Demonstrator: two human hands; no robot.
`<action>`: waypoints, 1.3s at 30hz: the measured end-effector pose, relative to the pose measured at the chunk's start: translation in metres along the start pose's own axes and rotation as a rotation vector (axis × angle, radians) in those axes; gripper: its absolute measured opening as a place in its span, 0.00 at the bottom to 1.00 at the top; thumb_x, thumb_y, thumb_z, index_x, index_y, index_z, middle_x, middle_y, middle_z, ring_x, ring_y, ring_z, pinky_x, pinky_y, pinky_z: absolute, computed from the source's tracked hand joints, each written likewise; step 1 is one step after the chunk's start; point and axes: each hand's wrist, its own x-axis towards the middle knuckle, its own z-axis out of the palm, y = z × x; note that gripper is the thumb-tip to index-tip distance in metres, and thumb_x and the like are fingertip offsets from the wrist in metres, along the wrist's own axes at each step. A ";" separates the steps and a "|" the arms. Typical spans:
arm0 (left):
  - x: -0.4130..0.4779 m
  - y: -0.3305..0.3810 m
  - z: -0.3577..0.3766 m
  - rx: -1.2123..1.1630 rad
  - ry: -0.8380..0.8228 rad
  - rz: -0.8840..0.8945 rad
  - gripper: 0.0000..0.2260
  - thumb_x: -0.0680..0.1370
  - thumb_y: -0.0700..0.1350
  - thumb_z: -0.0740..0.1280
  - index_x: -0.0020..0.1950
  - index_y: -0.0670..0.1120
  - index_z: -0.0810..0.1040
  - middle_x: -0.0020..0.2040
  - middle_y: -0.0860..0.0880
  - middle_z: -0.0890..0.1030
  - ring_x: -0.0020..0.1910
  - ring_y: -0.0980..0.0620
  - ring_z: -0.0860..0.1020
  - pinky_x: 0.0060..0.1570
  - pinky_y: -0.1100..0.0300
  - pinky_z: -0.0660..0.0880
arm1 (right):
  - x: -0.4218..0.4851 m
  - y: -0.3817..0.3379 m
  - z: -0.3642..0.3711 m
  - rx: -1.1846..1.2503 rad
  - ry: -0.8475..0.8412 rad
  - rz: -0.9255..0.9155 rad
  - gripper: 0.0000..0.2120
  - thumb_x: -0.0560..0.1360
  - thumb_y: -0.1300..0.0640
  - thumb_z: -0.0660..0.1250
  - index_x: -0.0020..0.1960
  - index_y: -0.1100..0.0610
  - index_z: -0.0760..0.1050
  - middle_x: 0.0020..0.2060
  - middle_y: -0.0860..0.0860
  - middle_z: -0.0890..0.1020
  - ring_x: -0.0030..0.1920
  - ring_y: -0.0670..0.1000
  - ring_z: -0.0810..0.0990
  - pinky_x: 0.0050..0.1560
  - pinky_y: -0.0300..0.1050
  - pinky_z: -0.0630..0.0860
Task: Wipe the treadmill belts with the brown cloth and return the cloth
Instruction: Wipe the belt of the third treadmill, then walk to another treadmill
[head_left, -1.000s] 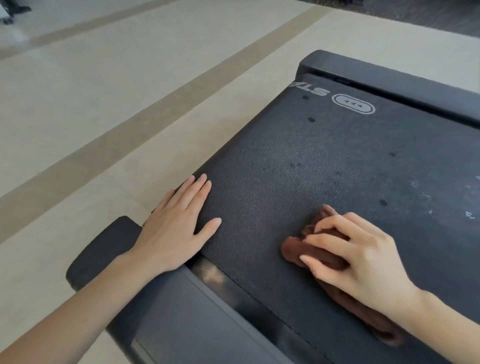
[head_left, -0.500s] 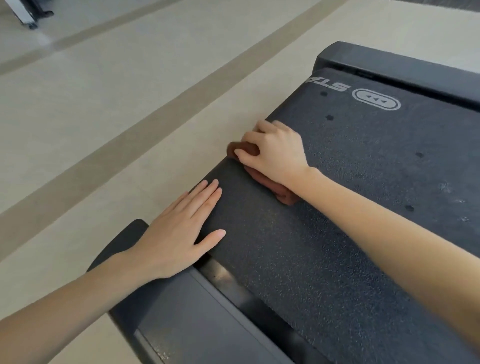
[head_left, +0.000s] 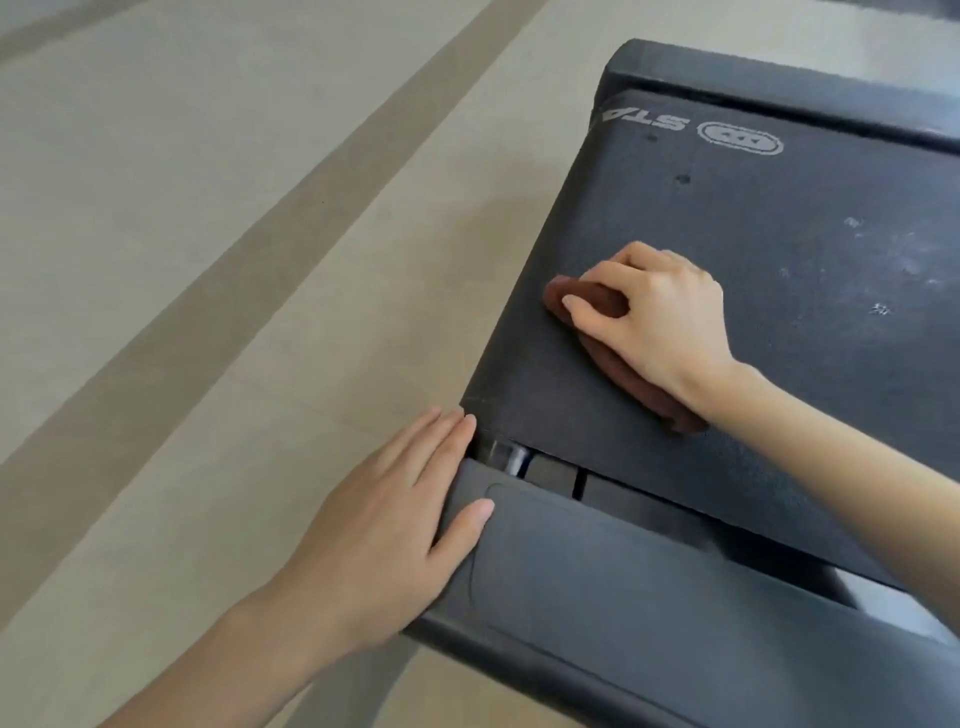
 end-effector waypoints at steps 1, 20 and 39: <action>0.000 0.000 -0.001 0.007 -0.008 0.019 0.36 0.70 0.67 0.32 0.76 0.55 0.41 0.75 0.62 0.41 0.71 0.67 0.36 0.66 0.73 0.33 | -0.012 -0.010 -0.005 0.005 -0.003 0.026 0.12 0.75 0.43 0.64 0.50 0.49 0.81 0.46 0.49 0.80 0.46 0.55 0.77 0.40 0.44 0.67; -0.162 -0.154 -0.034 0.243 0.029 -0.123 0.27 0.78 0.61 0.41 0.76 0.55 0.48 0.77 0.56 0.50 0.76 0.56 0.47 0.73 0.57 0.45 | -0.064 -0.242 -0.021 0.007 -0.310 -0.333 0.14 0.73 0.40 0.62 0.49 0.47 0.80 0.44 0.46 0.78 0.47 0.52 0.76 0.40 0.45 0.73; -0.331 -0.257 -0.159 0.262 0.149 -0.763 0.26 0.74 0.56 0.51 0.65 0.47 0.76 0.63 0.46 0.77 0.64 0.44 0.74 0.64 0.43 0.67 | 0.004 -0.494 0.024 0.265 -0.268 -0.686 0.09 0.68 0.51 0.74 0.45 0.53 0.82 0.38 0.50 0.80 0.39 0.55 0.78 0.37 0.40 0.67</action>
